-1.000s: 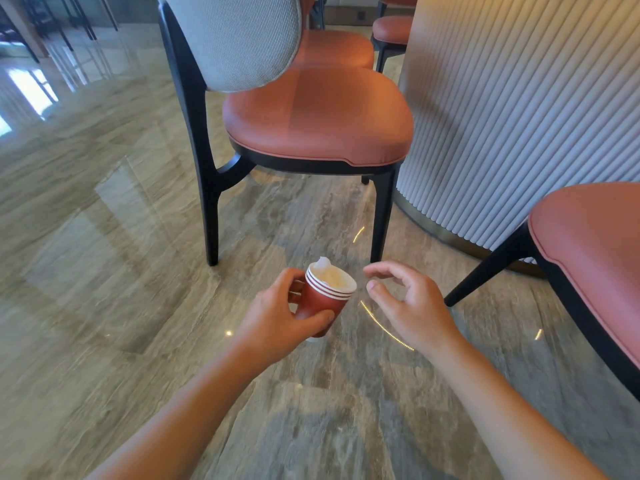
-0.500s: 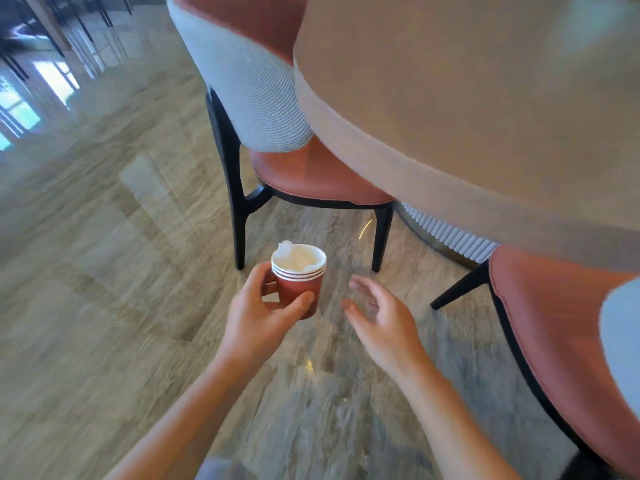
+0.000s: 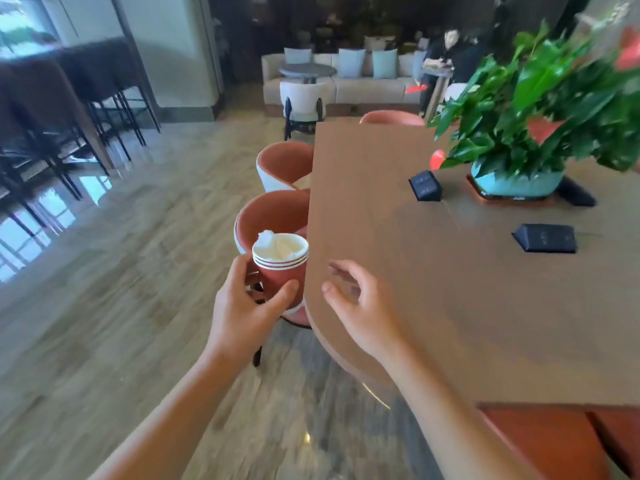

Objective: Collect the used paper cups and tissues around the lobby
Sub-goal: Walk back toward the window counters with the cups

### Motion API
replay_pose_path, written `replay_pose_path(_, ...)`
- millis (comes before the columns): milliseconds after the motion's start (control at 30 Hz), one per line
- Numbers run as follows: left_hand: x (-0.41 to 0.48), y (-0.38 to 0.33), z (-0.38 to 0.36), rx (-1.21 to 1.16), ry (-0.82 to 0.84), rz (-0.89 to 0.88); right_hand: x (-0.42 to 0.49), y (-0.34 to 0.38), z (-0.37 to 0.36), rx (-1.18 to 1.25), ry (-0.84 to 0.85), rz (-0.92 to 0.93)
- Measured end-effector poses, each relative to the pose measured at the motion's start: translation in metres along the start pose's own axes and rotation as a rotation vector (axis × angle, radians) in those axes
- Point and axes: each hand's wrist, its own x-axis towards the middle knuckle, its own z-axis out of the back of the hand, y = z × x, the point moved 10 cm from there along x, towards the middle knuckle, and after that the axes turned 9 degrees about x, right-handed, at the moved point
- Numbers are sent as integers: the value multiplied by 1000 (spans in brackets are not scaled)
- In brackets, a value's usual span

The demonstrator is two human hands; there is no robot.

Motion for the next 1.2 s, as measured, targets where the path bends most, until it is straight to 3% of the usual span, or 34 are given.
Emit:
replay_pose_path(233,23,-145,44,-66,43,-202,7,155,71,-29,-59,114)
replay_pose_path(600,4,-211,59,-179,115,-317,-39,210,122,-51,-183,134)
replay_pose_path(967,5,-191,109,-153,16,-259,-22,225,76,-61,-110,170)
replay_pose_path(1200,19,-130,158,-17,-160,-143,40,214,-11,-50,97,235)
